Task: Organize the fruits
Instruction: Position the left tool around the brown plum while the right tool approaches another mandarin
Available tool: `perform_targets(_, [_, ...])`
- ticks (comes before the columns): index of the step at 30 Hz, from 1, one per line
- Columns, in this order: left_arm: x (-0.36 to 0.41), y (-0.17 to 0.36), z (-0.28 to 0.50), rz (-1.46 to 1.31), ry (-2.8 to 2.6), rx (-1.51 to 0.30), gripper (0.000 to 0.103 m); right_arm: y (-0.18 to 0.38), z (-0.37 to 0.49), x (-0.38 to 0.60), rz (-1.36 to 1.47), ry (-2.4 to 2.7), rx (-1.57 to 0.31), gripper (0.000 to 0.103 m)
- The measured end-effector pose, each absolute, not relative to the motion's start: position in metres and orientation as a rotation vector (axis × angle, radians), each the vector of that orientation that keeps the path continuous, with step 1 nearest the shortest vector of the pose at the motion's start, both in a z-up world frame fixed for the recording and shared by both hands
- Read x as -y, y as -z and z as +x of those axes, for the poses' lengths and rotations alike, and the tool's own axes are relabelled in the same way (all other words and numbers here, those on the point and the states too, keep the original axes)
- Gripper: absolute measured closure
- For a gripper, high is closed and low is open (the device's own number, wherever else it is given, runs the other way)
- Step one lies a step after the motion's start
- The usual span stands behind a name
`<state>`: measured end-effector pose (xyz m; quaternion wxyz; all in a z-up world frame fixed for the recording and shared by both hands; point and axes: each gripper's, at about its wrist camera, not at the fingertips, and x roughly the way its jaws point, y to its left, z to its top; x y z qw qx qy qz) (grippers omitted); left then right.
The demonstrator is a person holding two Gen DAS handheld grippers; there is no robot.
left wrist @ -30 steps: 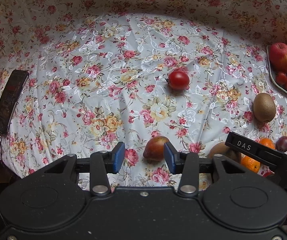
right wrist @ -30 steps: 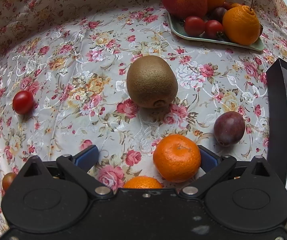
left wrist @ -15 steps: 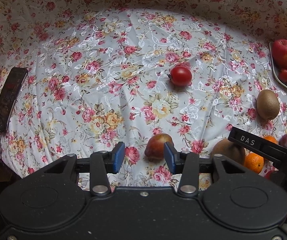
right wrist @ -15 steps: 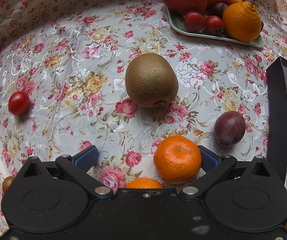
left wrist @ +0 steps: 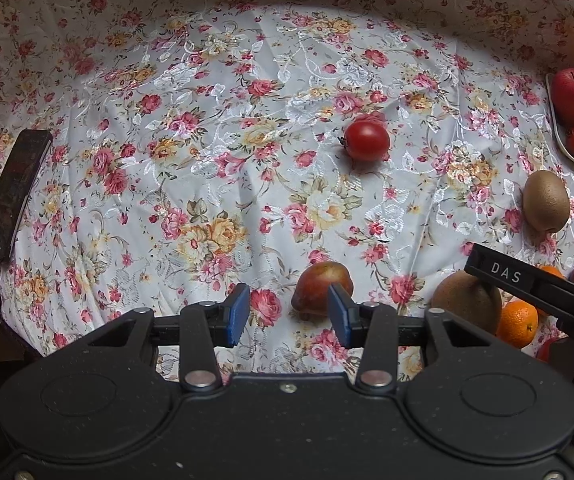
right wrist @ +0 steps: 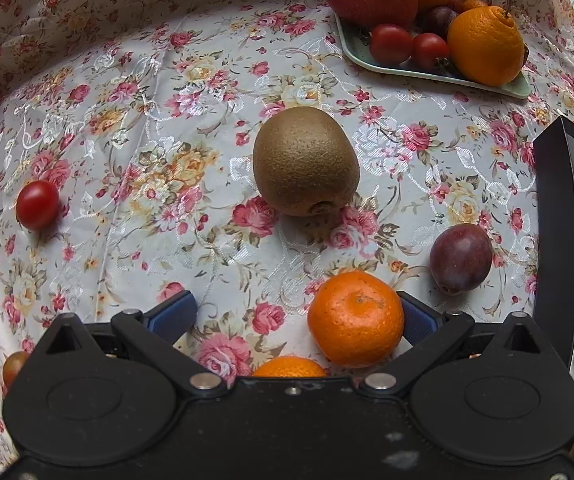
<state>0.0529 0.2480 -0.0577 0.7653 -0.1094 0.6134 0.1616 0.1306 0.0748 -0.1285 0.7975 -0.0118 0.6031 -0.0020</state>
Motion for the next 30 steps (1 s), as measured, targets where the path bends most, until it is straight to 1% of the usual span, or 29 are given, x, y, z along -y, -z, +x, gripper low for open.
perform_targets(11, [-0.249, 0.061, 0.054, -0.232, -0.349, -1.333, 0.051, 0.125, 0.123, -0.072, 0.006, 0.033, -1.24, 0.0])
perform_targets(12, [-0.25, 0.061, 0.054, -0.236, -0.351, -1.334, 0.051, 0.124, 0.122, -0.072, 0.008, 0.034, -1.234, 0.005])
perform_targets(13, [-0.251, 0.061, 0.053, -0.239, -0.352, -1.333, 0.051, 0.122, 0.122, -0.071, 0.012, 0.035, -1.226, 0.007])
perform_targets(15, [-0.252, 0.062, 0.053, -0.243, -0.354, -1.332, 0.051, 0.119, 0.121, -0.068, 0.017, 0.044, -1.215, 0.018])
perform_targets(16, [-0.252, 0.062, 0.053, -0.242, -0.353, -1.333, 0.051, 0.117, 0.121, -0.066, 0.022, 0.047, -1.207, 0.021])
perform_targets(18, [-0.252, 0.062, 0.053, -0.244, -0.352, -1.334, 0.051, 0.115, 0.122, -0.062, 0.026, 0.054, -1.196, 0.035])
perform_targets(19, [-0.252, 0.062, 0.053, -0.245, -0.352, -1.335, 0.051, 0.113, 0.122, -0.06, 0.028, 0.062, -1.188, 0.04])
perform_targets(20, [-0.251, 0.063, 0.054, -0.244, -0.351, -1.337, 0.051, 0.112, 0.123, -0.058, 0.029, 0.071, -1.184, 0.051])
perform_targets(21, [-0.25, 0.063, 0.054, -0.243, -0.35, -1.339, 0.051, 0.111, 0.124, -0.056, 0.032, 0.075, -1.185, 0.058])
perform_targets(28, [-0.244, 0.065, 0.055, -0.239, -0.334, -1.35, 0.051, 0.112, 0.121, -0.052, 0.021, 0.056, -1.185, 0.059])
perform_targets(30, [-0.243, 0.066, 0.056, -0.25, -0.328, -1.356, 0.051, 0.112, 0.119, -0.052, 0.017, 0.049, -1.182, 0.058])
